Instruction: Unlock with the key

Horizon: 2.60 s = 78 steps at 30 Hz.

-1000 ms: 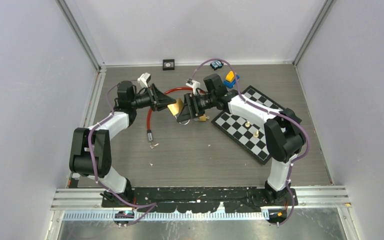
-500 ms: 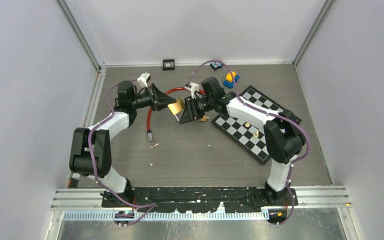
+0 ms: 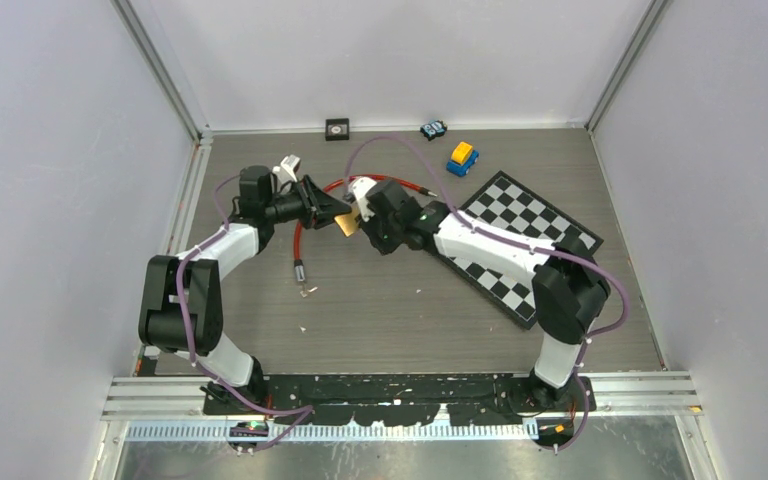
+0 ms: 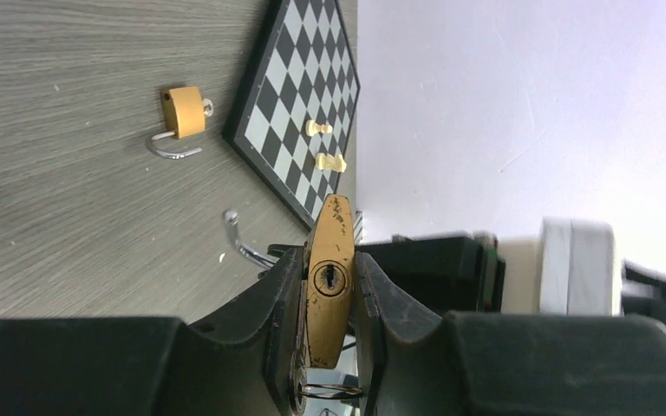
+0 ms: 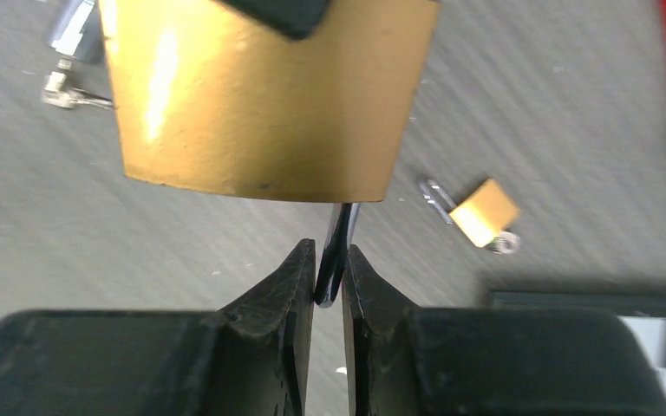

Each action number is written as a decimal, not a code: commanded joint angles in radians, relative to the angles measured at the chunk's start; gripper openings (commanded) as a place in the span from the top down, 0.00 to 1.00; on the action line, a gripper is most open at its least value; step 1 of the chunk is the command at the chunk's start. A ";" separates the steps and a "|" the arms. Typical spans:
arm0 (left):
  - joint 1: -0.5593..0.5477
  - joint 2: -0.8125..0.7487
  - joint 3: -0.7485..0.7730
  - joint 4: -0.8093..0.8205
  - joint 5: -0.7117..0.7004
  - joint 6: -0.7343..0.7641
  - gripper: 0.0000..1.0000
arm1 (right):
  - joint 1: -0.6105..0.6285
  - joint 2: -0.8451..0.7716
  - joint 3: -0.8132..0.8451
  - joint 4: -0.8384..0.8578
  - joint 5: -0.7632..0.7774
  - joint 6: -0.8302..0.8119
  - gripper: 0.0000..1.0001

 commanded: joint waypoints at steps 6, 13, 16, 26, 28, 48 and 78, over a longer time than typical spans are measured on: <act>0.000 0.012 0.055 -0.022 -0.024 0.013 1.00 | 0.206 -0.011 -0.083 0.252 0.690 -0.411 0.76; 0.000 0.064 0.069 0.013 -0.014 0.020 1.00 | 0.222 0.007 -0.097 0.281 0.729 -0.441 0.60; -0.001 0.091 0.076 0.032 -0.008 0.027 1.00 | 0.222 0.000 -0.093 0.243 0.704 -0.416 0.56; 0.005 0.144 0.079 -0.005 -0.013 0.131 1.00 | 0.207 -0.015 -0.101 0.189 0.621 -0.318 0.55; 0.009 0.143 0.075 -0.031 -0.023 0.169 1.00 | 0.182 -0.015 -0.093 0.171 0.583 -0.276 0.55; -0.313 0.119 0.264 -0.663 -0.241 1.047 0.37 | -0.182 -0.206 -0.203 -0.006 0.033 -0.012 0.46; -0.608 0.344 0.487 -0.946 -0.533 1.914 0.03 | -0.412 -0.458 -0.407 -0.048 -0.138 -0.022 0.46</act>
